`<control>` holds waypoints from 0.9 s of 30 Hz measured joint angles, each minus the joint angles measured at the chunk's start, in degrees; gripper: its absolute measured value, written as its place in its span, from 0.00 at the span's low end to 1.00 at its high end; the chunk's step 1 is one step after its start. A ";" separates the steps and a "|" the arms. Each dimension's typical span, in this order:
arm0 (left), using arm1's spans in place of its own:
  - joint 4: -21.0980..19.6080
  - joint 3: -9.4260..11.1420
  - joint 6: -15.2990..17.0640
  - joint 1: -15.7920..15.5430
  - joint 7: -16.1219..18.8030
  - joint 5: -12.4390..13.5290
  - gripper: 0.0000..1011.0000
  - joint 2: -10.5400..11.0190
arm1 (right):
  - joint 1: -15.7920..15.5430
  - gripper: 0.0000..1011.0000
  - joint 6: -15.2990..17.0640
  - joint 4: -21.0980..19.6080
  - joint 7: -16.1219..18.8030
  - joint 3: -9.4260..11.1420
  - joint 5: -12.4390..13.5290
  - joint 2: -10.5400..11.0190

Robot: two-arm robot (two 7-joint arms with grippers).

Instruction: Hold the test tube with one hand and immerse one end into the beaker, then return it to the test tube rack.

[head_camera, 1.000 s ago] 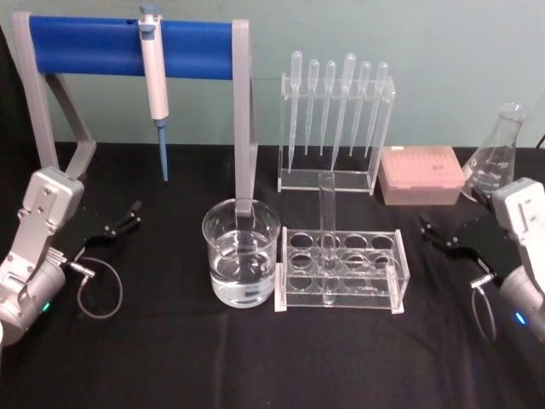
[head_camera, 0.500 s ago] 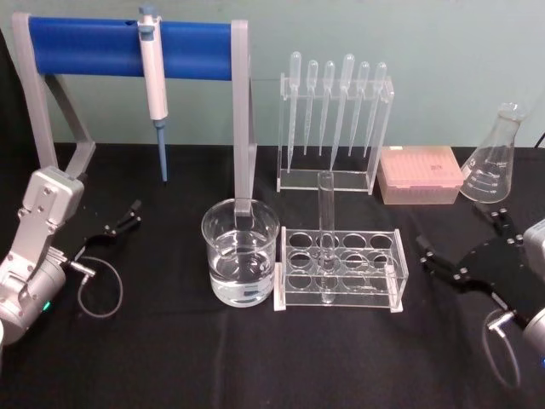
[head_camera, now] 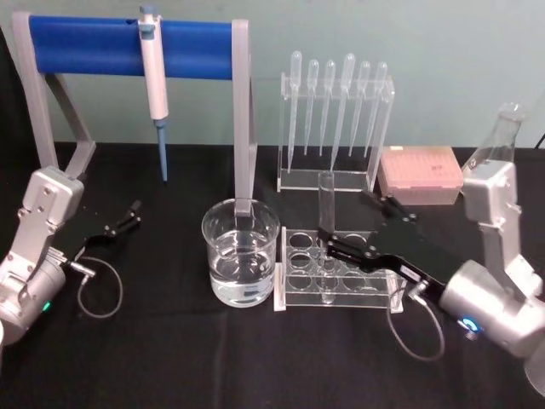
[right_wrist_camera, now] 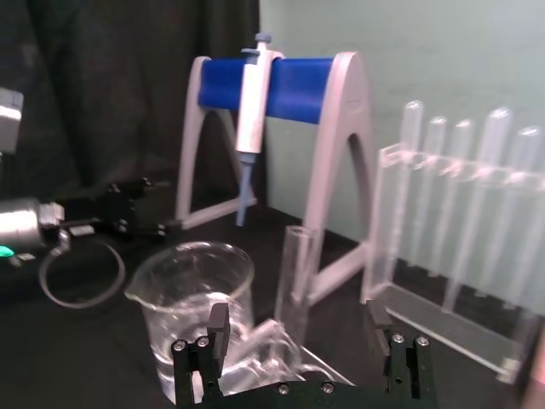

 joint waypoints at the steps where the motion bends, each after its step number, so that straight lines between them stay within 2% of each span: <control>1: 0.00 0.00 0.00 0.00 0.00 0.00 0.99 0.00 | 0.61 0.99 0.54 0.59 0.67 -0.14 0.49 -0.50; 4: 0.00 0.00 0.00 0.00 0.00 0.00 0.99 0.00 | 3.17 0.99 2.80 3.22 2.66 -0.75 1.74 -2.63; 7: 0.00 0.00 0.00 0.00 0.00 0.00 0.99 0.00 | 4.70 0.99 4.47 4.57 3.64 -1.12 1.83 -3.82; 12: 0.00 0.00 0.00 0.00 0.00 0.00 0.99 0.00 | 5.59 0.96 5.99 5.10 4.66 -1.10 1.85 -4.67; 19: 0.00 0.00 0.00 0.00 0.00 0.00 0.99 0.00 | 5.97 0.80 8.01 5.18 4.74 -0.84 1.44 -5.44; 27: 0.00 0.00 0.00 0.00 0.00 0.00 0.99 0.00 | 5.80 0.53 8.63 5.62 4.39 -0.33 0.57 -6.12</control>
